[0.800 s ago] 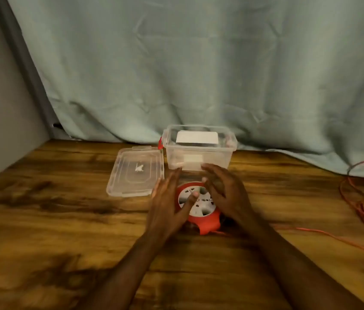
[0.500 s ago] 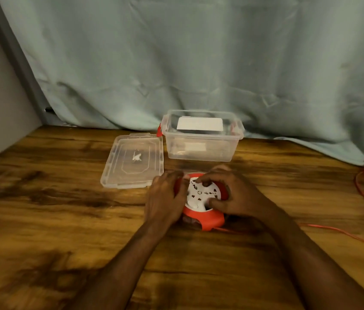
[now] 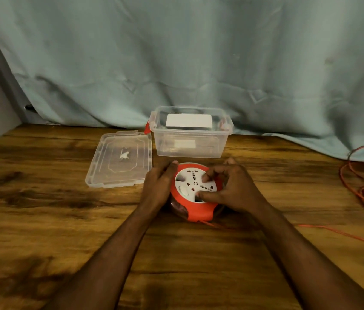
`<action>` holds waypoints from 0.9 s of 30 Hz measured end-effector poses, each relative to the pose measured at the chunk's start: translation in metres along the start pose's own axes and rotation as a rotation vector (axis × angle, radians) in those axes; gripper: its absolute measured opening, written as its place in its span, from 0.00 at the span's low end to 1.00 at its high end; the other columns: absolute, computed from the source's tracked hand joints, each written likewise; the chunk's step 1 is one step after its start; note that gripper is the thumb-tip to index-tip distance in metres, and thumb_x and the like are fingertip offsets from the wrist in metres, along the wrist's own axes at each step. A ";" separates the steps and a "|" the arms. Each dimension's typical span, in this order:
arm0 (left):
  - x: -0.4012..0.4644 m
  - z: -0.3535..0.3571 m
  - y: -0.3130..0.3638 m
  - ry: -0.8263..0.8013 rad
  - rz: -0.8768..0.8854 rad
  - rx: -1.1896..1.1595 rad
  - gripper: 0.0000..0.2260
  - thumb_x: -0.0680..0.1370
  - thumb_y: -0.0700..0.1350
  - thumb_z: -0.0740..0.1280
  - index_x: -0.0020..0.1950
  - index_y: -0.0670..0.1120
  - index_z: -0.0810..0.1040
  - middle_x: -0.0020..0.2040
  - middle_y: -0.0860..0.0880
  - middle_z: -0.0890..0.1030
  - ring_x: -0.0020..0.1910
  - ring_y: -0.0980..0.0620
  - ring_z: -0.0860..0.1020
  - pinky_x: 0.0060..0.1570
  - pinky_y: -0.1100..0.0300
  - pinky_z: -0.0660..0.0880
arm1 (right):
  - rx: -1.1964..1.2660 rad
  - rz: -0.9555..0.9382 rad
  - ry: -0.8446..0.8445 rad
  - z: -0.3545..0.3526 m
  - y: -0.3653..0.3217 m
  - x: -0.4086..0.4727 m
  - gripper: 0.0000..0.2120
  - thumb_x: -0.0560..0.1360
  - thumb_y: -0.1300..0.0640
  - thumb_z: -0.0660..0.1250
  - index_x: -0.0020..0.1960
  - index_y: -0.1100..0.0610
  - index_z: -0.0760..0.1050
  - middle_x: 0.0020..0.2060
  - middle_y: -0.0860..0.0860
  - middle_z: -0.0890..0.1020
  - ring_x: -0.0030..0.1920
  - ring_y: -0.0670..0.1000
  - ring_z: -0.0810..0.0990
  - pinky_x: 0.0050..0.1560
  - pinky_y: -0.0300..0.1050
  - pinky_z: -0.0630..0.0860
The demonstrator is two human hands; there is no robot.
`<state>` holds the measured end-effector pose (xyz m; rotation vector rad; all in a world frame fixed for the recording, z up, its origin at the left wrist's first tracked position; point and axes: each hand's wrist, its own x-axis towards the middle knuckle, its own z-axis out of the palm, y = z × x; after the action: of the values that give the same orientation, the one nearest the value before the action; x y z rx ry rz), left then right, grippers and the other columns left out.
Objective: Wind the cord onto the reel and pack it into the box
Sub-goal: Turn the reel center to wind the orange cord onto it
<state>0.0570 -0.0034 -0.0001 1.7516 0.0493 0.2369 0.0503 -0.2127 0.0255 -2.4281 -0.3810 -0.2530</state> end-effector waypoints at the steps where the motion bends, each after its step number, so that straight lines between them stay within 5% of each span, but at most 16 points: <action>1: 0.002 -0.001 -0.001 0.014 -0.015 -0.033 0.13 0.83 0.53 0.61 0.57 0.50 0.83 0.51 0.48 0.87 0.48 0.49 0.86 0.53 0.46 0.83 | -0.010 0.004 0.026 0.004 -0.003 -0.002 0.20 0.56 0.34 0.82 0.42 0.41 0.80 0.50 0.45 0.74 0.53 0.49 0.75 0.47 0.44 0.77; 8: 0.008 -0.003 -0.006 0.091 0.059 -0.077 0.11 0.83 0.43 0.62 0.54 0.50 0.85 0.50 0.51 0.86 0.49 0.52 0.85 0.51 0.55 0.82 | -0.288 0.011 0.194 0.028 -0.035 -0.001 0.30 0.61 0.23 0.68 0.25 0.50 0.70 0.32 0.45 0.81 0.37 0.45 0.78 0.43 0.45 0.74; 10: 0.011 -0.007 -0.007 0.090 0.081 -0.072 0.11 0.83 0.42 0.62 0.56 0.47 0.85 0.52 0.50 0.86 0.50 0.52 0.84 0.52 0.56 0.81 | -0.308 -0.027 0.189 0.034 -0.045 0.008 0.29 0.65 0.25 0.66 0.24 0.48 0.68 0.35 0.45 0.85 0.37 0.44 0.78 0.47 0.45 0.74; 13: 0.018 -0.015 -0.008 0.071 0.145 -0.044 0.11 0.82 0.40 0.63 0.57 0.45 0.85 0.53 0.48 0.86 0.51 0.52 0.84 0.51 0.60 0.81 | -0.293 -0.159 0.167 0.036 -0.049 0.024 0.22 0.69 0.30 0.67 0.31 0.48 0.78 0.38 0.45 0.87 0.39 0.44 0.80 0.51 0.45 0.78; 17: 0.025 -0.021 -0.009 0.058 0.138 -0.065 0.10 0.82 0.40 0.64 0.56 0.45 0.85 0.52 0.46 0.86 0.49 0.50 0.85 0.46 0.60 0.81 | -0.079 -0.436 0.151 0.028 -0.026 0.027 0.12 0.70 0.46 0.72 0.51 0.48 0.82 0.43 0.43 0.85 0.42 0.44 0.82 0.41 0.49 0.82; 22: 0.027 -0.018 -0.012 0.058 0.143 -0.084 0.10 0.81 0.39 0.65 0.57 0.43 0.85 0.50 0.50 0.86 0.47 0.55 0.84 0.40 0.67 0.79 | 0.111 -0.273 -0.107 0.014 0.005 0.021 0.24 0.68 0.50 0.77 0.63 0.43 0.76 0.60 0.44 0.75 0.61 0.47 0.78 0.52 0.44 0.85; 27: 0.024 -0.016 -0.010 0.097 0.147 -0.116 0.08 0.81 0.39 0.67 0.54 0.43 0.86 0.47 0.52 0.85 0.41 0.61 0.84 0.38 0.70 0.78 | 0.107 -0.179 -0.145 0.012 0.001 0.023 0.29 0.67 0.54 0.81 0.63 0.39 0.75 0.60 0.44 0.71 0.62 0.50 0.78 0.53 0.46 0.86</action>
<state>0.0783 0.0178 -0.0038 1.6292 -0.0232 0.4241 0.0730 -0.2016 0.0220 -2.3153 -0.6617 -0.1301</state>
